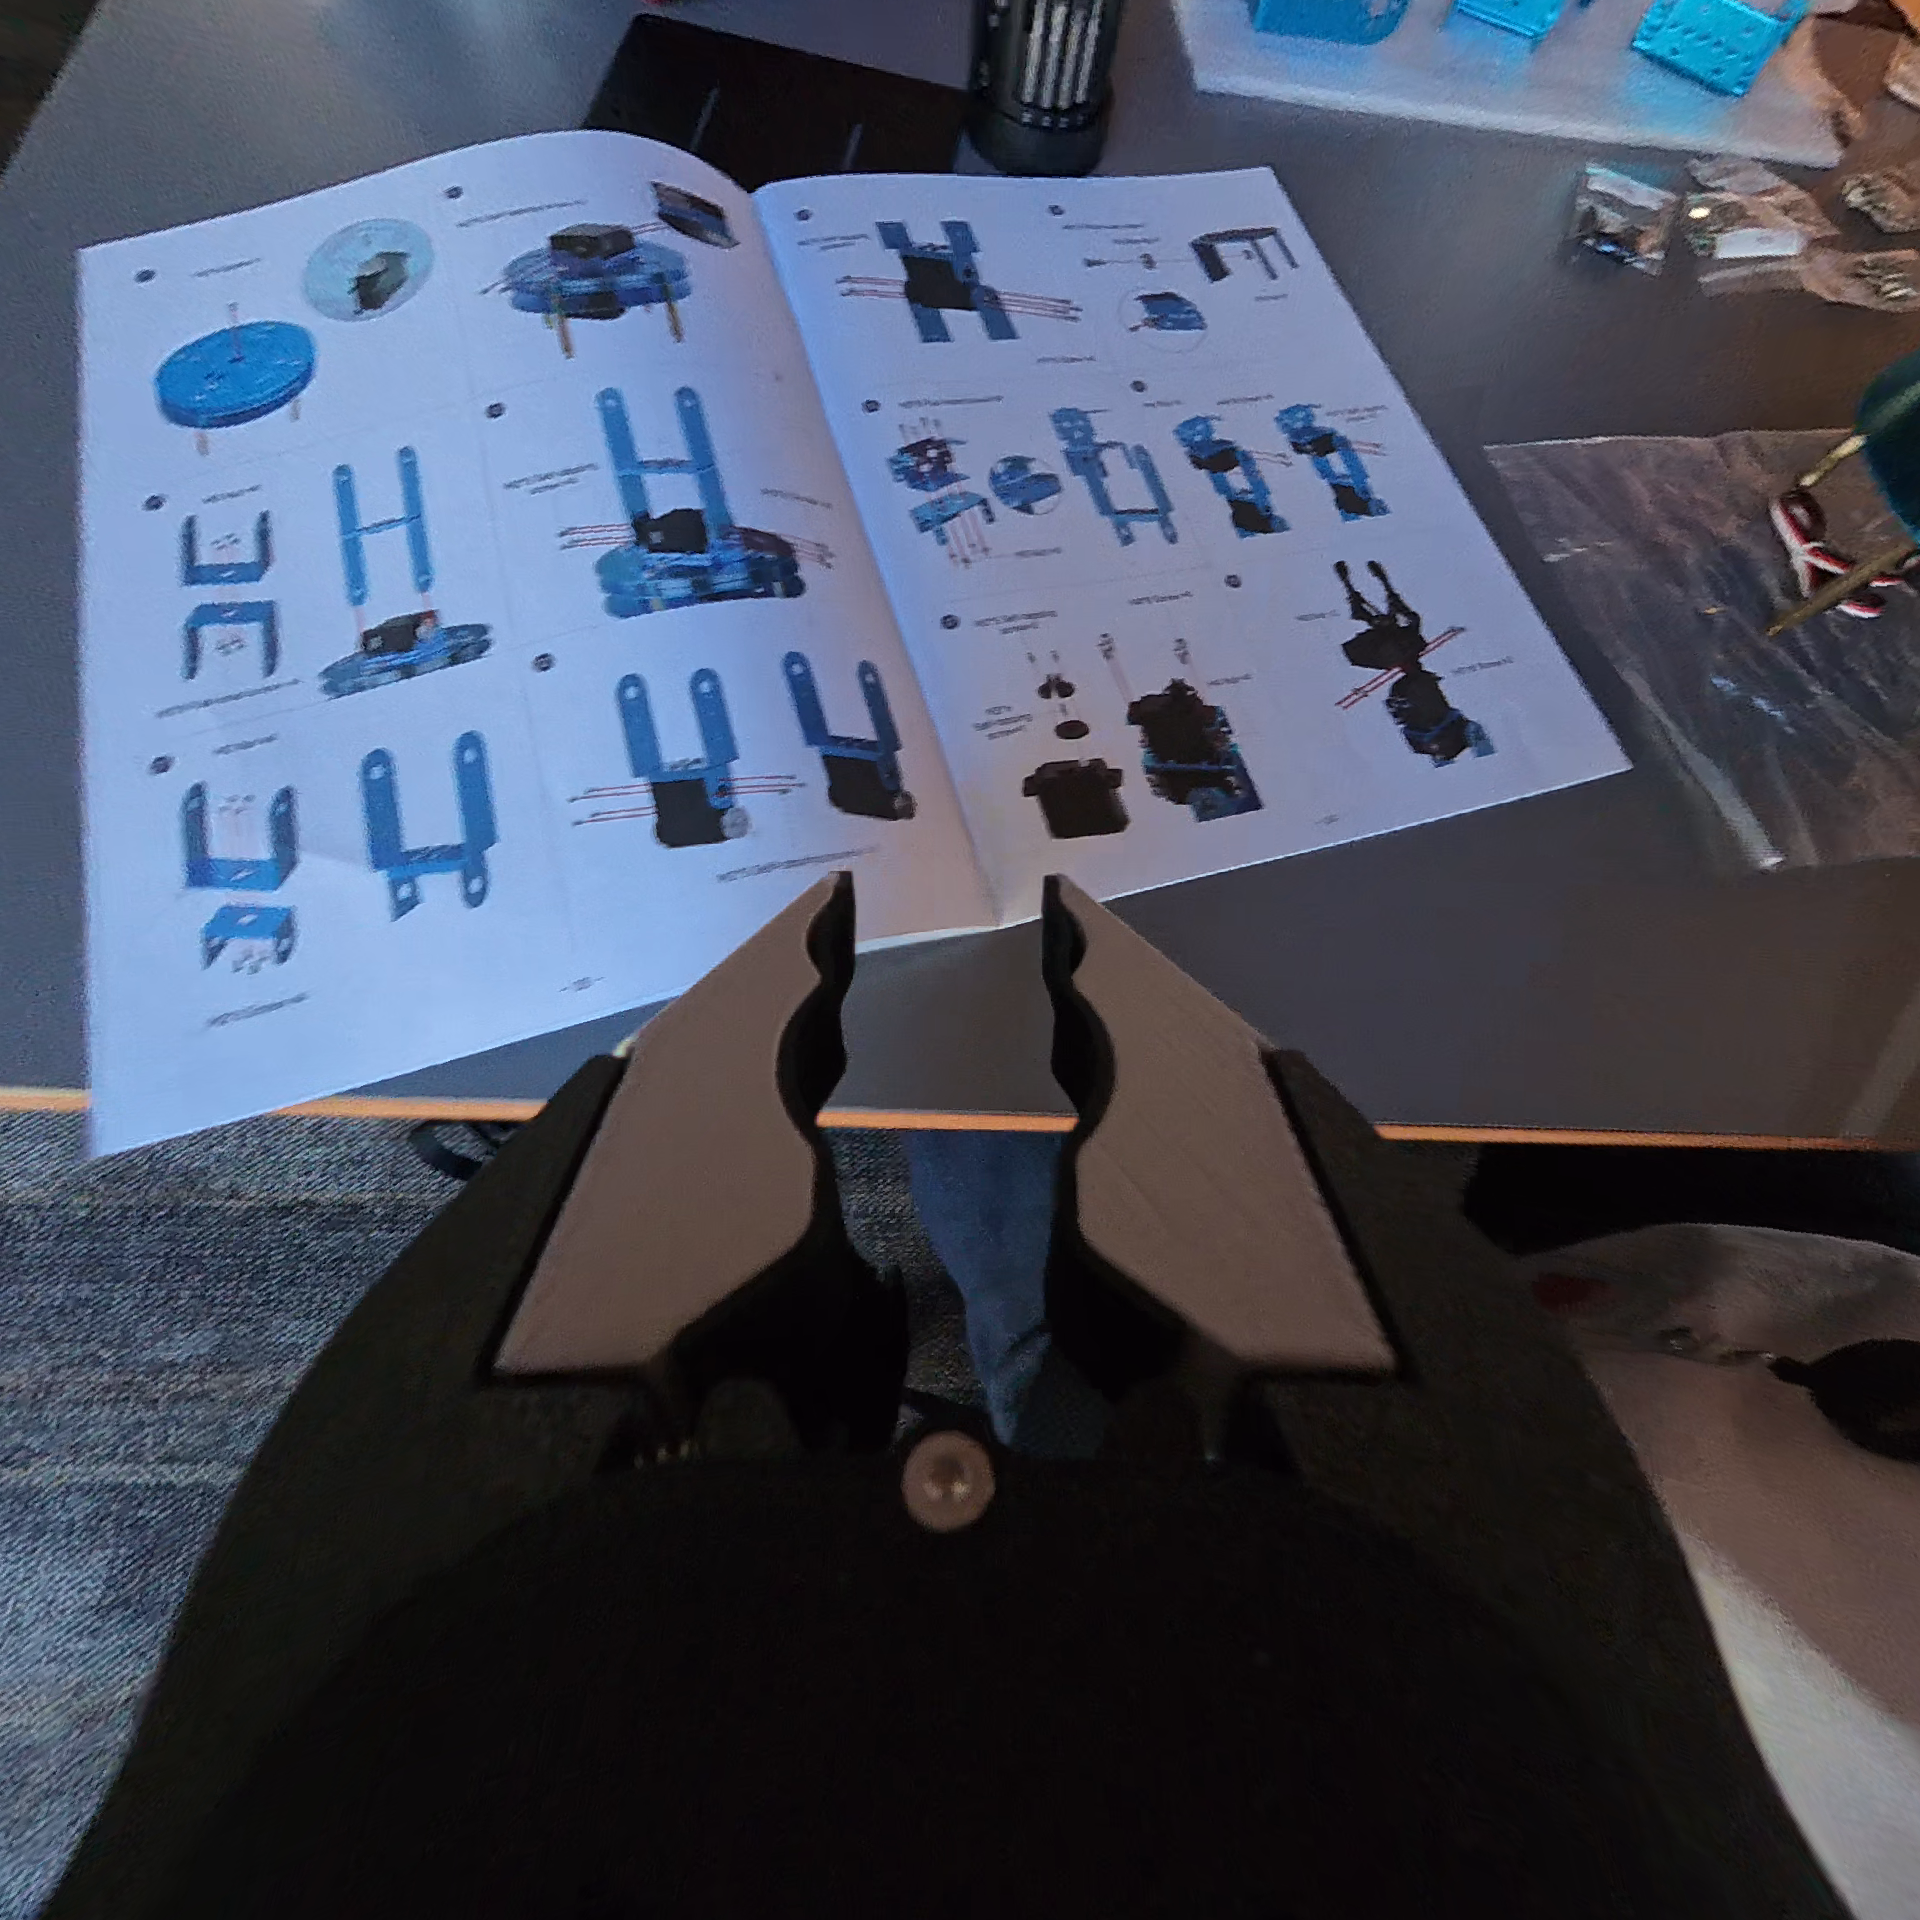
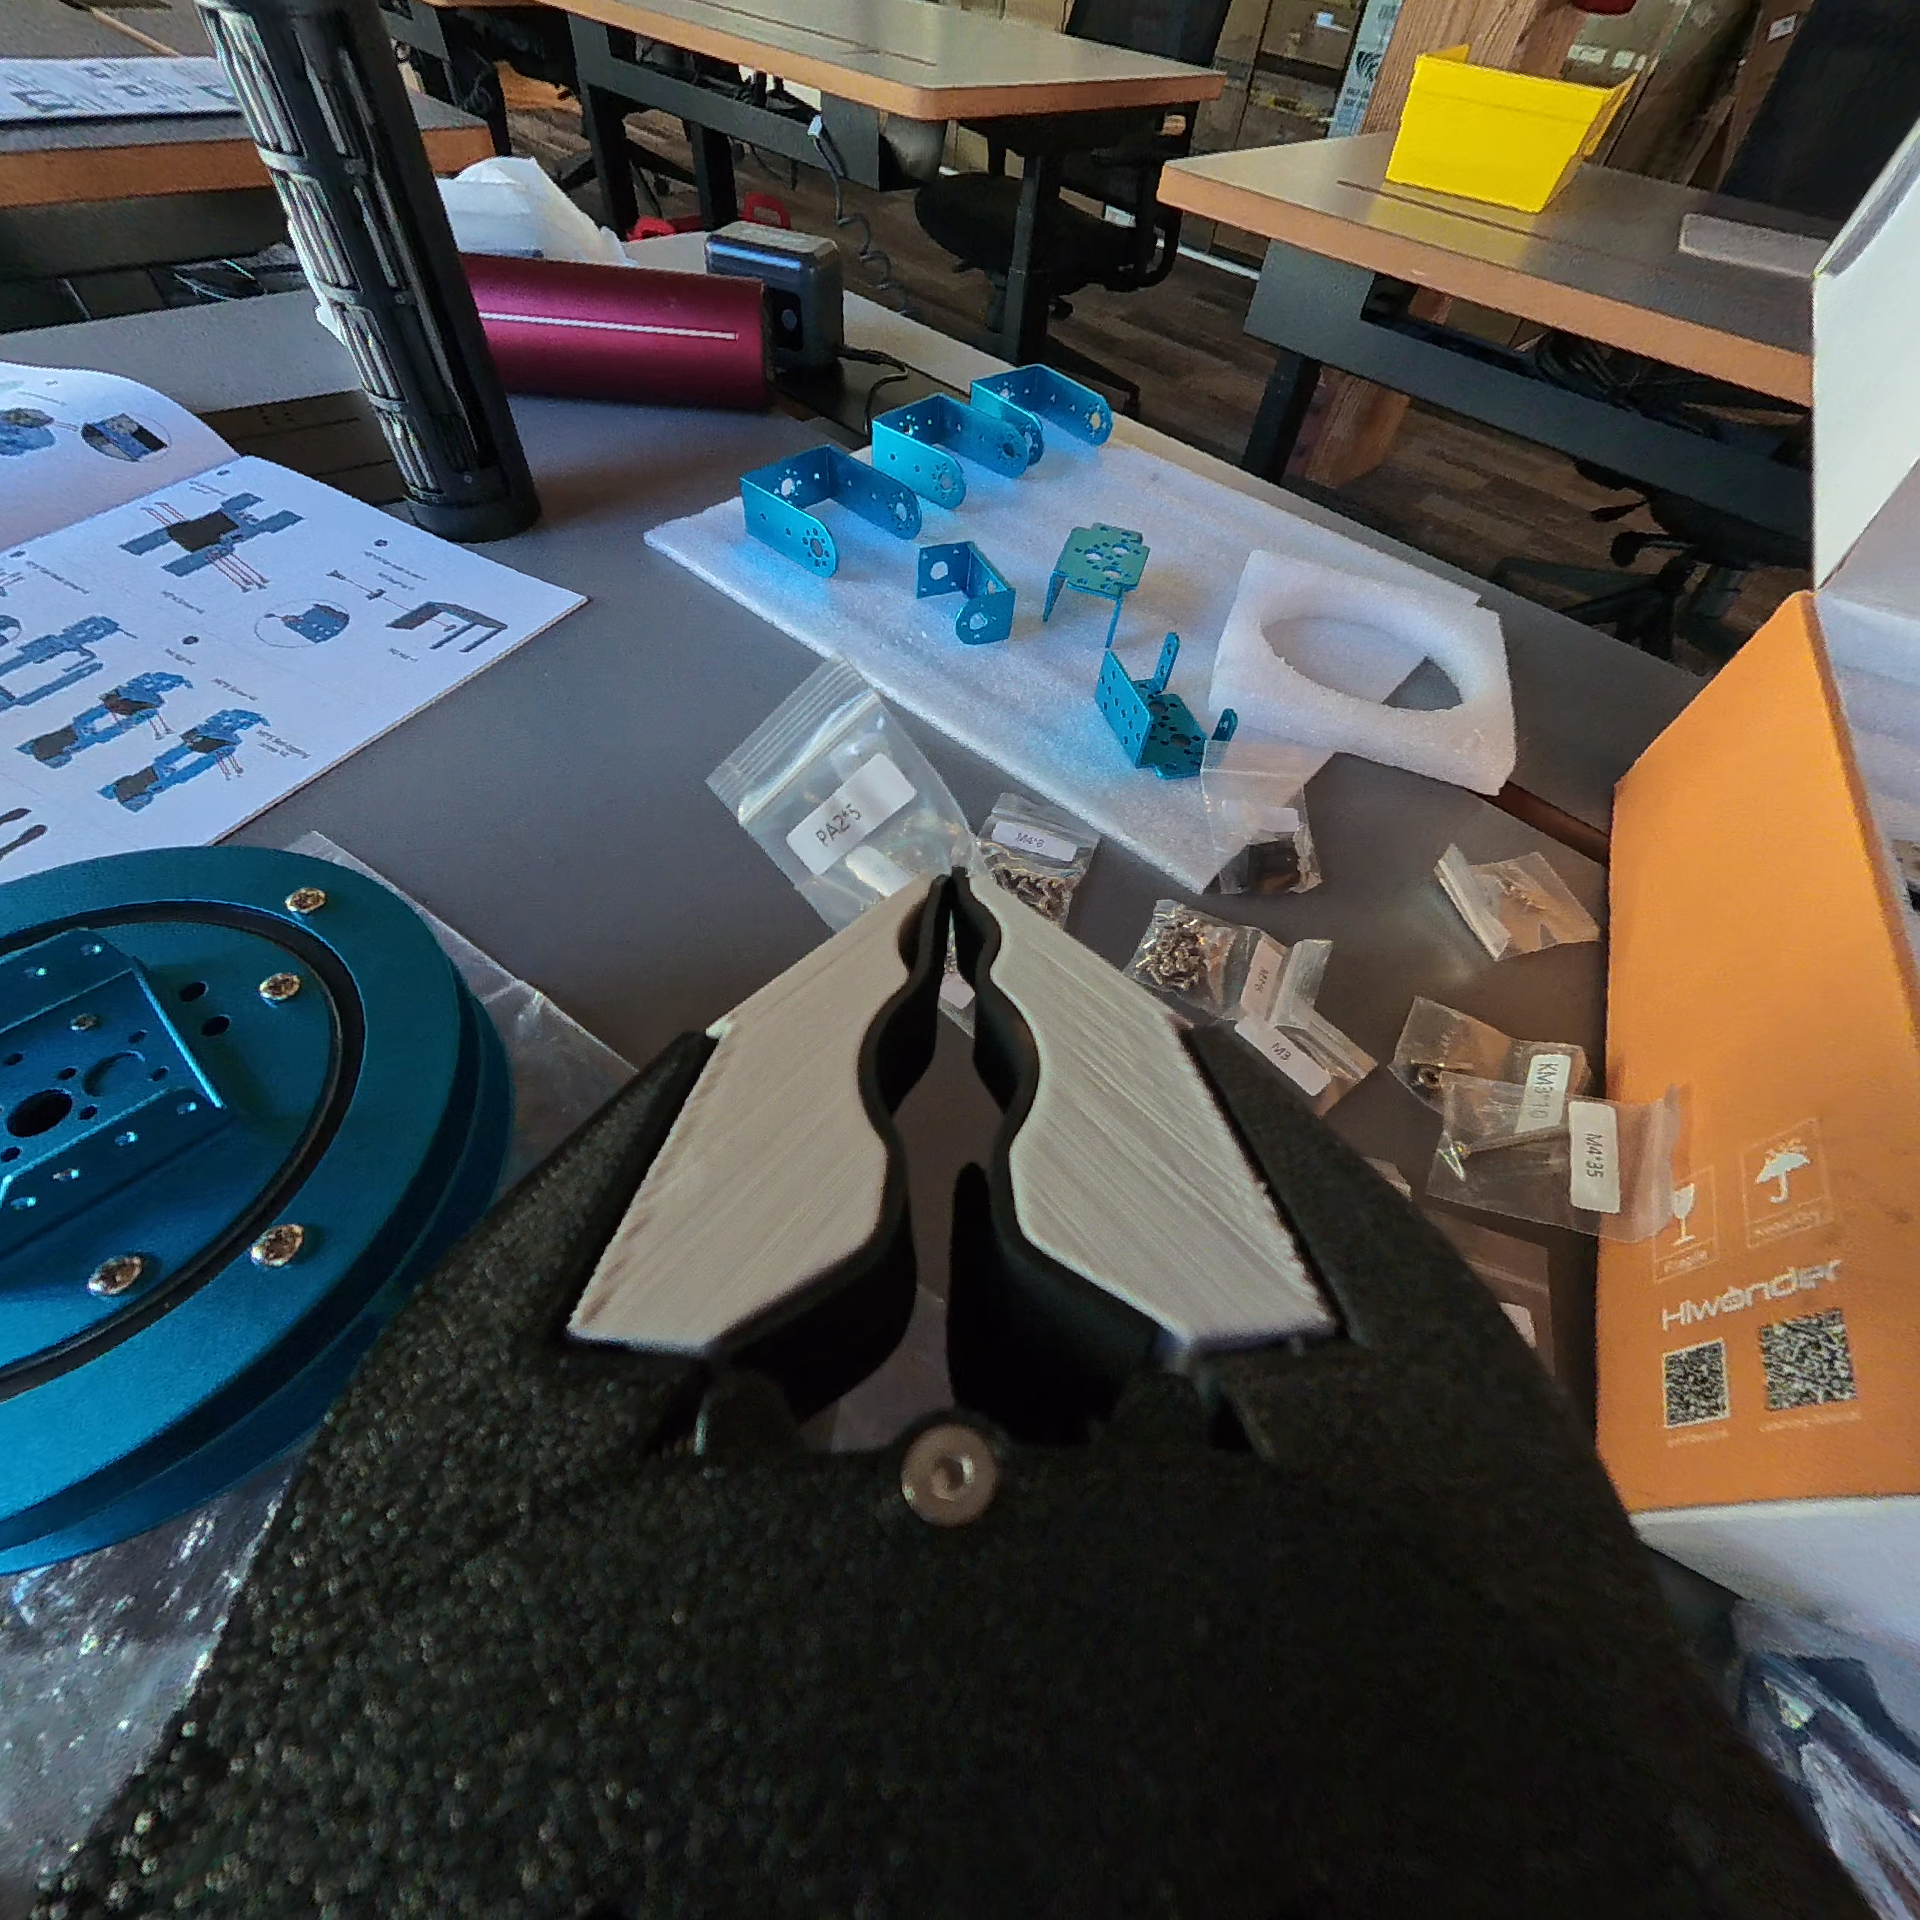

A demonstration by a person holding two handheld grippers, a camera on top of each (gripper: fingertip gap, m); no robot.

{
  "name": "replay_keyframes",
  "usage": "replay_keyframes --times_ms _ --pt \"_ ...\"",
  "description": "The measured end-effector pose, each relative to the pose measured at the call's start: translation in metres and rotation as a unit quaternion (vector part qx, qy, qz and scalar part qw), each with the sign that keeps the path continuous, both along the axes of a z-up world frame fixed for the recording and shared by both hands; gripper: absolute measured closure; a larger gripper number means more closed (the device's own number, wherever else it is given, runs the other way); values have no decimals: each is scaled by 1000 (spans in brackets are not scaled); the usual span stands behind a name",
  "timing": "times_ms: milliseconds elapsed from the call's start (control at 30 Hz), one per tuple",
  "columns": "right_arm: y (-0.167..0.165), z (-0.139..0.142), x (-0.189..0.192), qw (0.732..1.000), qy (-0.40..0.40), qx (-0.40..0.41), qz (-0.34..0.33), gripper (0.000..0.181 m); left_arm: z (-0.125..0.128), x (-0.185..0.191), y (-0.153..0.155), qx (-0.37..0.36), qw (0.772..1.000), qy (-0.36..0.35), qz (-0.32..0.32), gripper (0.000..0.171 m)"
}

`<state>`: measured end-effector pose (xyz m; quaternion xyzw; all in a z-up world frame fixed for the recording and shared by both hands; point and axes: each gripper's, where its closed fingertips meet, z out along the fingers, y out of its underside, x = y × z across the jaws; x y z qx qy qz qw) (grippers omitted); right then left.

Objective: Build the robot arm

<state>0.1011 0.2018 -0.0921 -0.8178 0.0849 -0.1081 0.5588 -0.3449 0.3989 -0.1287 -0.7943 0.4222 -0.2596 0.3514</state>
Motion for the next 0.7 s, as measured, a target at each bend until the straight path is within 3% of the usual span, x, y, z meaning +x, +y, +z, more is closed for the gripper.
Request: replay_keyframes --times_ms 200,333,700 --pt "2 1 -6 1000 -17 -8 7 181 -8 -44 31 19 996 56 74 136" --pt "3 3 -9 1000 -19 -10 11 181 -4 -50 39 24 995 55 82 136" --pt "3 8 -9 1000 -13 -1 10 181 19 17 54 66 998 9 10 136"
